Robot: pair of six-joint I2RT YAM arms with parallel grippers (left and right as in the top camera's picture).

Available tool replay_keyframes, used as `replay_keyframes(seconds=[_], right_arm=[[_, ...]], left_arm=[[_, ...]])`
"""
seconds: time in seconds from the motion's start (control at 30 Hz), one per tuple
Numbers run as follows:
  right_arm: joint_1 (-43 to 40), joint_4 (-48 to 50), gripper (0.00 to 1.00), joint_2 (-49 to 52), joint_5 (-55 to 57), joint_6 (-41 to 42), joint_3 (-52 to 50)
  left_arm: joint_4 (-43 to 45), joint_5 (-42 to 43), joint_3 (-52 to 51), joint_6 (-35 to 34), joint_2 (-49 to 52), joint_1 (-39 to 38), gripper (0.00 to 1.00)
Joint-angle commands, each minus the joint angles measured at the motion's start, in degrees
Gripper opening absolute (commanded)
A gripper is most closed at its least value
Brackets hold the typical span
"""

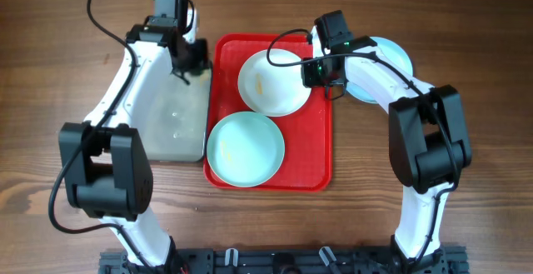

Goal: Clean dirty plates on tray and stack at the side
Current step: 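Carry the sponge with the left gripper onto the white plate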

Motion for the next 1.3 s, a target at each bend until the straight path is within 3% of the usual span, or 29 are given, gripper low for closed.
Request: replay_keyframes(seconds=[0.0, 0.13, 0.4, 0.57, 0.67, 0.93, 1.07, 1.27], right_arm=[[-0.2, 0.1, 0.14, -1.2, -0.4, -0.5, 0.2], [-0.2, 0.0, 0.13, -1.2, -0.6, 1.0, 0.2], [-0.2, -0.1, 0.13, -1.2, -0.6, 0.9, 0.2], [-0.2, -0.1, 0.12, -1.2, -0.6, 0.9, 0.2], [-0.2, -0.1, 0.04, -1.2, -0.6, 0.8, 0.2], [-0.2, -0.1, 0.04, -1.2, -0.6, 0.8, 0.2], [-0.2, -0.1, 0.04, -1.2, -0.6, 0.8, 0.2], [-0.2, -0.1, 0.04, -1.2, -0.6, 0.8, 0.2]], left_arm=[[5.5, 9.9, 1.9, -4.7, -1.0, -4.2, 0.04], [7.8, 3.7, 1.7, -11.1, -0.7, -10.5, 0.04], [8.2, 2.9, 1.7, -17.2, 5.6, -13.6, 0.04], [8.2, 2.9, 1.7, -17.6, 9.1, -15.5, 0.04], [8.4, 2.1, 1.7, -20.6, 11.8, -15.6, 0.04], [6.2, -1.3, 1.5, -24.9, 14.2, -15.5, 0.04], [6.4, 1.2, 1.5, -24.8, 20.9, -16.5, 0.04], [8.3, 2.6, 1.5, -24.4, 21.4, -19.3, 0.04]])
